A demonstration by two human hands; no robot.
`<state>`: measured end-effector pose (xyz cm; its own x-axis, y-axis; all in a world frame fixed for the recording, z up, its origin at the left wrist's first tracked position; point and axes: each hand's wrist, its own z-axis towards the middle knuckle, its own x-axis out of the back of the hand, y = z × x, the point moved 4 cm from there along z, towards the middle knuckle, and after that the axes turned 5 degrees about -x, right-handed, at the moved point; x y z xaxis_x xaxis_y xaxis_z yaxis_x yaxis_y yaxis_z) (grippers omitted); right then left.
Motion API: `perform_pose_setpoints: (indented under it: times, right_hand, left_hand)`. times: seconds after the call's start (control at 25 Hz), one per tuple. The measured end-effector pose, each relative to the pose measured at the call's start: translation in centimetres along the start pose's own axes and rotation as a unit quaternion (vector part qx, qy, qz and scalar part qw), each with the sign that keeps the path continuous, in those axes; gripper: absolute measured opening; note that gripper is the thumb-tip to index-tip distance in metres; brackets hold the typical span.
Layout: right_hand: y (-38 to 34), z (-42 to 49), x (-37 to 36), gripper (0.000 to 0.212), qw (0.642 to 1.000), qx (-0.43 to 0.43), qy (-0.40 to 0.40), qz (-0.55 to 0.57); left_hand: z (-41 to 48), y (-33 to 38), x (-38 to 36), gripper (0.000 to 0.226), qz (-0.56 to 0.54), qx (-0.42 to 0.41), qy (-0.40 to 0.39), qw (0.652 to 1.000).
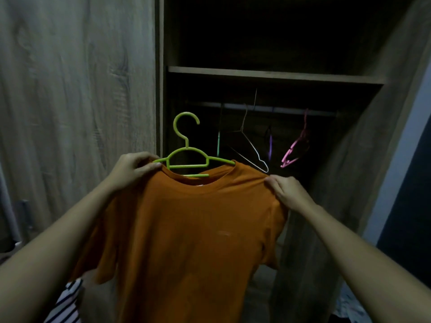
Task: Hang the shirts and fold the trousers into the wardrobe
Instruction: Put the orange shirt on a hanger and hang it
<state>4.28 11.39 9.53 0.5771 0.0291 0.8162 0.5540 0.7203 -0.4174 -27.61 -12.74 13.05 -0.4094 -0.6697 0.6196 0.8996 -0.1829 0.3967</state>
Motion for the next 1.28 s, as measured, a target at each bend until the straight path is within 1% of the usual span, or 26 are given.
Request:
perform_pose_setpoints:
  times: [0.08, 0.12, 0.16, 0.24, 0.32, 0.36, 0.44, 0.48, 0.52, 0.56, 0.6, 0.64, 0.68, 0.72, 0.76, 0.8, 0.84, 0.92, 0.96, 1.0, 1.08, 1.12, 1.2, 1.28]
  right_hand:
    - [0.5, 0.4, 0.5, 0.046, 0.999, -0.012, 0.030, -0.033]
    - [0.2, 0.7, 0.5, 0.044, 0.998, -0.003, 0.032, -0.048]
    - [-0.6, 0.8, 0.3, 0.040, 0.998, 0.023, 0.022, -0.049]
    - [-3.3, 1.1, -0.2, 0.039, 0.995, 0.104, 0.001, -0.008]
    - [-5.6, 1.2, -0.1, 0.037, 0.989, 0.141, 0.014, 0.034]
    - [-6.0, 1.2, 0.0, 0.035, 0.988, 0.137, 0.031, 0.058]
    - [-5.9, 1.4, 0.3, 0.037, 0.988, 0.087, 0.046, 0.120]
    - [-5.5, 1.7, 0.4, 0.041, 0.988, 0.039, 0.025, 0.148]
    - [-5.2, 1.9, 0.3, 0.045, 0.985, -0.021, -0.037, 0.166]
    - [-5.0, 1.9, -0.1, 0.046, 0.974, -0.087, -0.126, 0.167]
    - [-4.9, 1.7, -0.5, 0.046, 0.955, -0.136, -0.205, 0.164]
    - [-4.8, 1.7, -0.7, 0.049, 0.947, -0.149, -0.239, 0.152]
    - [-4.7, 1.8, -0.6, 0.056, 0.953, -0.138, -0.232, 0.139]
    - [-4.7, 1.9, -0.5, 0.063, 0.965, -0.112, -0.196, 0.132]
    - [-4.4, 1.8, -0.6, 0.067, 0.975, -0.082, -0.157, 0.137]
    - [-4.0, 1.6, -0.7, 0.065, 0.979, -0.055, -0.130, 0.147]
    - [-3.4, 1.2, -1.0, 0.061, 0.979, -0.034, -0.121, 0.163]
    - [-2.0, 0.4, -1.8, 0.064, 0.975, -0.013, -0.143, 0.169]
    - [-1.2, 0.3, -2.0, 0.063, 0.976, -0.010, -0.149, 0.160]
    - [-0.6, 0.4, -1.8, 0.053, 0.977, 0.000, -0.147, 0.155]
    - [0.0, 0.8, -0.7, 0.016, 0.978, 0.012, -0.116, 0.170]
    - [0.2, 1.0, 0.0, 0.011, 0.978, 0.010, -0.092, 0.185]
    - [0.5, 1.3, 1.0, 0.025, 0.982, -0.001, -0.023, 0.189]
    - [-0.9, 1.3, 1.3, 0.028, 0.989, 0.014, 0.055, 0.140]
  left_hand:
    - [0.0, -0.3, 0.4, 0.018, -0.020, 0.007, 0.016, 1.000]
    - [0.1, -0.3, 0.4, 0.015, -0.027, 0.009, 0.018, 0.999]
    - [0.2, -0.2, 0.1, 0.013, -0.033, 0.011, 0.012, 0.999]
    - [0.4, 0.0, -0.7, 0.015, -0.043, 0.018, -0.006, 0.999]
    - [0.6, 0.5, -1.3, 0.017, -0.047, 0.013, -0.015, 0.999]
    - [0.7, 0.6, -1.4, 0.016, -0.048, 0.011, -0.015, 0.999]
    - [0.6, 0.8, -1.1, 0.018, -0.041, 0.005, -0.016, 0.999]
    - [0.6, 0.8, -0.9, 0.022, -0.028, 0.000, -0.016, 0.999]
    - [0.5, 0.9, -0.7, 0.025, -0.018, -0.004, -0.017, 1.000]
    - [0.4, 0.9, -0.6, 0.025, -0.017, -0.004, -0.018, 1.000]
    - [0.4, 1.1, -0.6, 0.024, -0.021, -0.004, -0.020, 1.000]
    - [0.5, 1.2, -0.5, 0.023, -0.024, -0.004, -0.021, 0.999]
    - [0.6, 1.4, -0.4, 0.022, -0.022, -0.004, -0.017, 1.000]
    - [0.7, 1.5, -0.1, 0.021, -0.017, -0.001, -0.006, 1.000]
    - [0.7, 1.4, 0.3, 0.019, -0.011, 0.006, 0.012, 1.000]
    - [0.6, 1.3, 0.8, 0.017, -0.009, 0.014, 0.032, 0.999]
    - [0.6, 1.1, 1.3, 0.014, -0.013, 0.020, 0.049, 0.999]
    - [0.7, 0.9, 2.1, 0.011, -0.029, 0.033, 0.068, 0.997]
    - [0.8, 0.9, 2.5, 0.011, -0.030, 0.038, 0.068, 0.997]
    - [0.9, 0.9, 2.9, 0.013, -0.022, 0.040, 0.060, 0.997]
    - [0.9, 0.6, 3.7, 0.018, 0.008, 0.048, 0.038, 0.998]
    - [0.9, 0.4, 4.1, 0.017, 0.010, 0.057, 0.035, 0.998]
    - [0.8, 0.6, 4.3, 0.011, -0.022, 0.074, 0.040, 0.996]
    - [0.7, 1.3, 3.4, 0.010, -0.056, 0.080, 0.040, 0.994]
